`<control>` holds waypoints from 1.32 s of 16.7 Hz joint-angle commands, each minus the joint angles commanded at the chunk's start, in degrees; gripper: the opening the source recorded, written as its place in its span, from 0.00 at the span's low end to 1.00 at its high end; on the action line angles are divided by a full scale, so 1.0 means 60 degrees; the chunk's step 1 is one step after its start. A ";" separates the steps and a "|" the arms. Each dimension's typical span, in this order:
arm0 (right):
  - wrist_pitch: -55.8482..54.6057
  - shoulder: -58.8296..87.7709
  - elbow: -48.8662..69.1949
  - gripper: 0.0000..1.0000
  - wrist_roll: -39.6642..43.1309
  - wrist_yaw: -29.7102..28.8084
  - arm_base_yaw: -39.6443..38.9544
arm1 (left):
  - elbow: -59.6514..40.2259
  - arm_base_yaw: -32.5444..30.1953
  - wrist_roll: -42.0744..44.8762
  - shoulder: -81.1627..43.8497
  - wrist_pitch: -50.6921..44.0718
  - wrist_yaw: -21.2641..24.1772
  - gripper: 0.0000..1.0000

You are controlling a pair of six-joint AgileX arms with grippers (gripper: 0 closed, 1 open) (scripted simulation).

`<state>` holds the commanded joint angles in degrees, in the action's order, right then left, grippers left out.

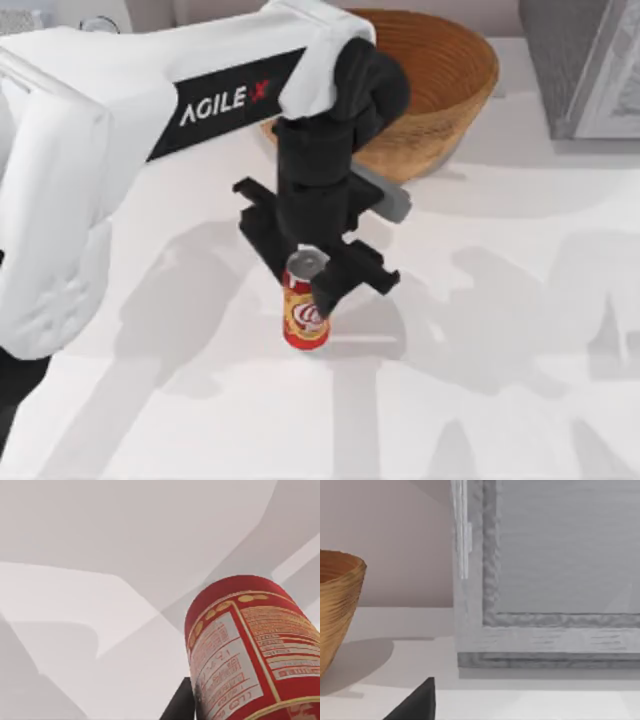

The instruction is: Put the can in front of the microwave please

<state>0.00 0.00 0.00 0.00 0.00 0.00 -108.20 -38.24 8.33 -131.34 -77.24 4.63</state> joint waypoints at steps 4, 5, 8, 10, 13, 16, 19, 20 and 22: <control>0.0000 0.0000 0.0000 1.00 0.0000 0.0000 0.0000 | 0.0345 0.2045 0.1338 -0.0246 -0.0226 0.0425 0.00; 0.0000 0.0000 0.0000 1.00 0.0000 0.0000 0.0000 | 0.0352 0.2768 0.1591 -0.0242 -0.0198 0.0465 0.00; 0.0000 0.0000 0.0000 1.00 0.0000 0.0000 0.0000 | 0.0006 0.5362 0.2039 -0.0271 -0.0157 0.0445 0.00; 0.0000 0.0000 0.0000 1.00 0.0000 0.0000 0.0000 | -0.0454 0.6979 0.2217 -0.0350 -0.0228 0.0275 0.00; 0.0000 0.0000 0.0000 1.00 0.0000 0.0000 0.0000 | -0.1258 0.8740 0.2391 -0.0268 -0.0255 -0.0194 0.00; 0.0000 0.0000 0.0000 1.00 0.0000 0.0000 0.0000 | -0.1890 0.9673 0.2330 -0.0071 -0.0200 -0.0681 0.00; 0.0000 0.0000 0.0000 1.00 0.0000 0.0000 0.0000 | -0.1994 0.9807 0.2337 -0.0022 -0.0182 -0.0778 0.00; 0.0000 0.0000 0.0000 1.00 0.0000 0.0000 0.0000 | -0.1994 0.9807 0.2337 -0.0022 -0.0182 -0.0778 0.00; 0.0000 0.0000 0.0000 1.00 0.0000 0.0000 0.0000 | -0.1945 0.9788 0.2359 -0.0045 -0.0157 -0.0784 0.00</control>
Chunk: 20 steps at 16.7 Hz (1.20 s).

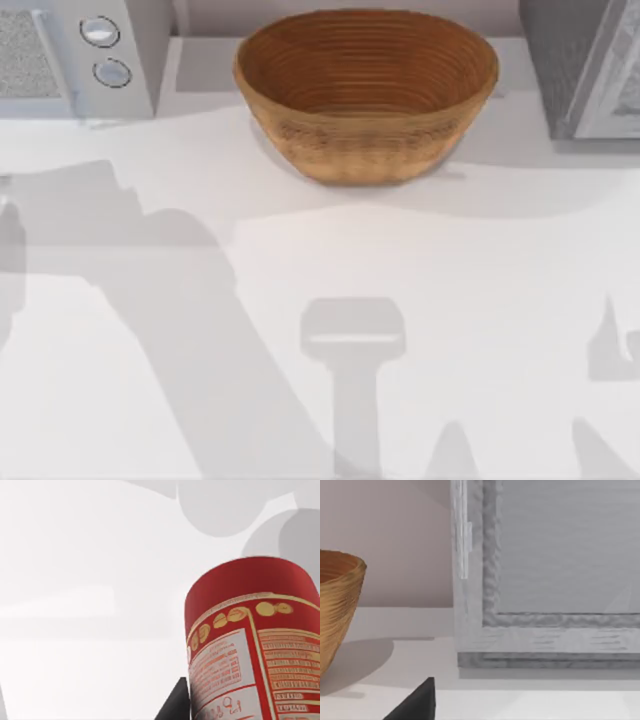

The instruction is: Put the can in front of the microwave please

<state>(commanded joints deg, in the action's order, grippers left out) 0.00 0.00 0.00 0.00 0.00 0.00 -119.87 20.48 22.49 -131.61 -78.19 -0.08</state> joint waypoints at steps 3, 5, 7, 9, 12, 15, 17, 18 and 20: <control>0.0000 0.0000 0.0000 1.00 0.0000 0.0000 0.0000 | 0.0234 0.0020 -0.0016 0.0029 0.0246 0.0005 0.00; 0.0000 0.0000 0.0000 1.00 0.0000 0.0000 0.0000 | 0.0267 0.0023 -0.0019 0.0031 0.0283 0.0006 0.00; 0.0000 0.0000 0.0000 1.00 0.0000 0.0000 0.0000 | 0.0267 0.0023 -0.0019 0.0031 0.0283 0.0006 0.00; 0.0000 0.0000 0.0000 1.00 0.0000 0.0000 0.0000 | 0.0267 0.0023 -0.0019 0.0031 0.0283 0.0006 0.15; 0.0000 0.0000 0.0000 1.00 0.0000 0.0000 0.0000 | 0.0267 0.0023 -0.0019 0.0031 0.0283 0.0006 0.38; 0.0000 0.0000 0.0000 1.00 0.0000 0.0000 0.0000 | 0.0267 0.0023 -0.0019 0.0031 0.0283 0.0006 0.60; 0.0000 0.0000 0.0000 1.00 0.0000 0.0000 0.0000 | 0.0267 0.0023 -0.0019 0.0031 0.0283 0.0006 0.75; 0.0000 0.0000 0.0000 1.00 0.0000 0.0000 0.0000 | 0.0267 0.0023 -0.0019 0.0031 0.0283 0.0006 0.83; 0.0000 0.0000 0.0000 1.00 0.0000 0.0000 0.0000 | 0.0267 0.0023 -0.0019 0.0031 0.0283 0.0006 0.98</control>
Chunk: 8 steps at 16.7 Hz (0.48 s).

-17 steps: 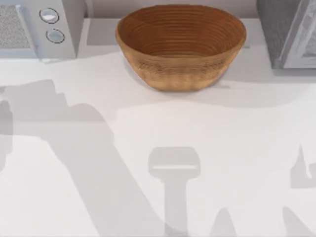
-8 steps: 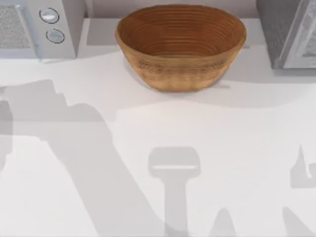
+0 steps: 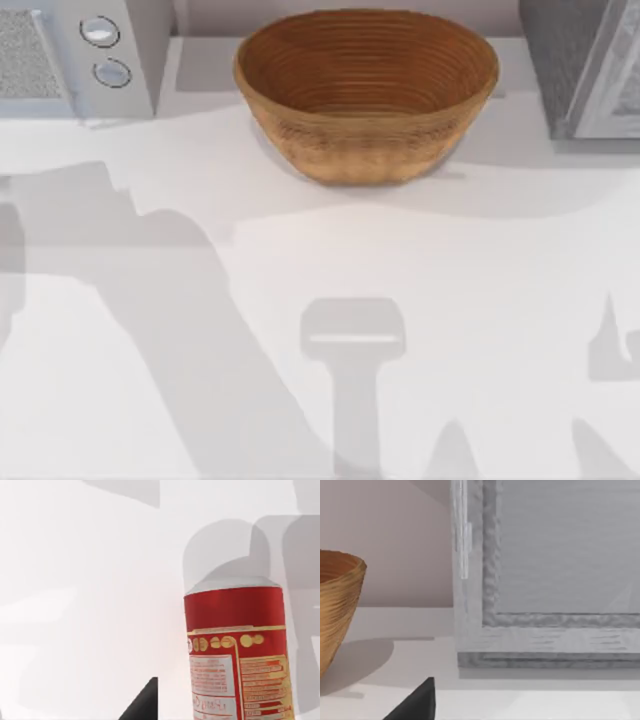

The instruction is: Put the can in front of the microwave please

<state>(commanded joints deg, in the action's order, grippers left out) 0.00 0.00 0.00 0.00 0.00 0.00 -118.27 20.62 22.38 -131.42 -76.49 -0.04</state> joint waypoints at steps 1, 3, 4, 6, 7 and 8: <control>0.0000 0.0000 0.0000 1.00 0.0000 0.0000 0.0000 | 0.0000 0.0000 0.0000 0.0000 0.0000 0.0000 1.00; 0.0000 0.0000 0.0000 1.00 0.0000 0.0000 0.0000 | 0.0000 0.0000 0.0000 0.0000 0.0000 0.0000 1.00; 0.0000 0.0000 0.0000 1.00 0.0000 0.0000 0.0000 | 0.0000 0.0000 0.0000 0.0000 0.0000 0.0000 1.00; 0.0000 0.0000 0.0000 1.00 0.0000 0.0000 0.0000 | 0.0000 0.0000 0.0000 0.0000 0.0000 0.0000 1.00; 0.0000 0.0000 0.0000 1.00 0.0000 0.0000 0.0000 | 0.0000 0.0000 0.0000 0.0000 0.0000 0.0000 1.00; 0.0000 0.0000 0.0000 1.00 0.0000 0.0000 0.0000 | 0.0000 0.0000 0.0000 0.0000 0.0000 0.0000 1.00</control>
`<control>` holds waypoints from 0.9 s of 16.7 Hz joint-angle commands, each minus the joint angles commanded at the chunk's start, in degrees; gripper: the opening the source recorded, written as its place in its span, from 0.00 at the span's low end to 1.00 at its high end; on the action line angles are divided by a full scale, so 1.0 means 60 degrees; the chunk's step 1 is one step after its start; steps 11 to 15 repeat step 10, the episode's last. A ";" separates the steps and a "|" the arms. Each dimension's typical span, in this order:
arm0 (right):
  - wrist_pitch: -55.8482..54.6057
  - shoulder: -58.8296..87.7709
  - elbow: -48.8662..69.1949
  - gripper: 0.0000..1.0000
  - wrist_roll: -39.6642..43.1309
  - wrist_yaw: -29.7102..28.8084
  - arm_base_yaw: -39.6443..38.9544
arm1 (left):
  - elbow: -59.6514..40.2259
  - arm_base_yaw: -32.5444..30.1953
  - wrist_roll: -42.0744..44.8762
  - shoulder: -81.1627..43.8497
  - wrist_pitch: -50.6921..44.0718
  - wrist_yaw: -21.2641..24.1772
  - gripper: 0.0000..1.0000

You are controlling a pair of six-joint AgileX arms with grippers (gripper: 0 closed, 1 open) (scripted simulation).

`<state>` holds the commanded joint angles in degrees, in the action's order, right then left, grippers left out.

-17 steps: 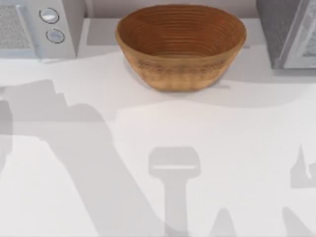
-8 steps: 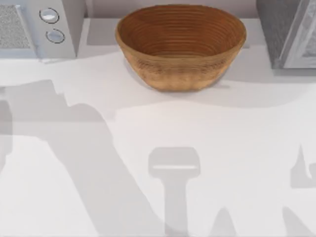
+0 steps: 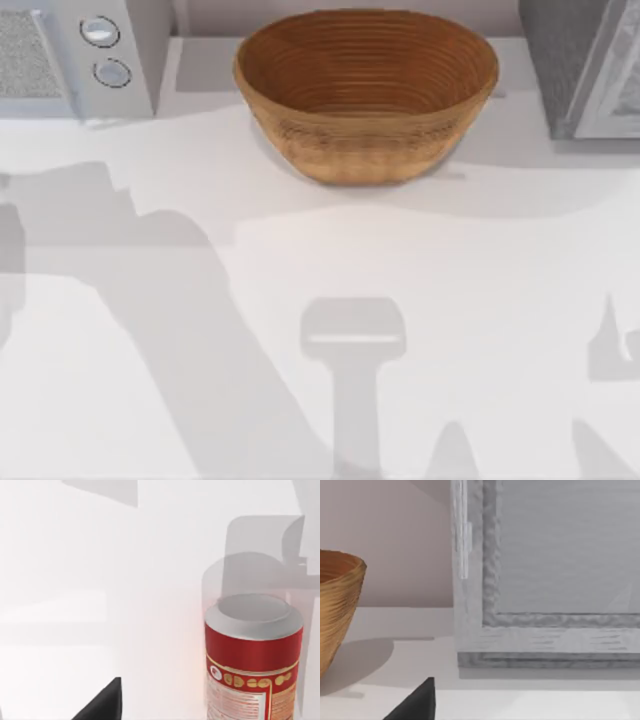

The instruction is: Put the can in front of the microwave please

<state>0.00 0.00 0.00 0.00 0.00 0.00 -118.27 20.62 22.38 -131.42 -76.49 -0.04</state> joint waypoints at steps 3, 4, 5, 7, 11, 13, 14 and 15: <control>0.0000 0.0000 0.0000 1.00 0.0000 0.0000 0.0000 | -0.0172 -0.0007 0.0007 -0.0077 -0.0163 0.0001 1.00; 0.0000 0.0000 0.0000 1.00 0.0000 0.0000 0.0000 | -0.0405 -0.0008 0.0004 -0.0111 -0.0384 0.0002 1.00; 0.0000 0.0000 0.0000 1.00 0.0000 0.0000 0.0000 | -0.0734 -0.0009 0.0003 -0.0127 -0.0677 0.0001 1.00; 0.0000 0.0000 0.0000 1.00 0.0000 0.0000 0.0000 | -0.1463 -0.0010 -0.0001 -0.0179 -0.1264 0.0002 1.00; 0.0000 0.0000 0.0000 1.00 0.0000 0.0000 0.0000 | -0.1871 -0.0022 -0.0009 -0.0210 -0.1664 0.0002 1.00; 0.0000 0.0000 0.0000 1.00 0.0000 0.0000 0.0000 | -0.1871 -0.0022 -0.0009 -0.0210 -0.1664 0.0002 1.00; 0.0000 0.0000 0.0000 1.00 0.0000 0.0000 0.0000 | -0.1871 -0.0022 -0.0009 -0.0210 -0.1664 0.0002 1.00; 0.0000 0.0000 0.0000 1.00 0.0000 0.0000 0.0000 | -0.1871 -0.0022 -0.0009 -0.0210 -0.1664 0.0002 1.00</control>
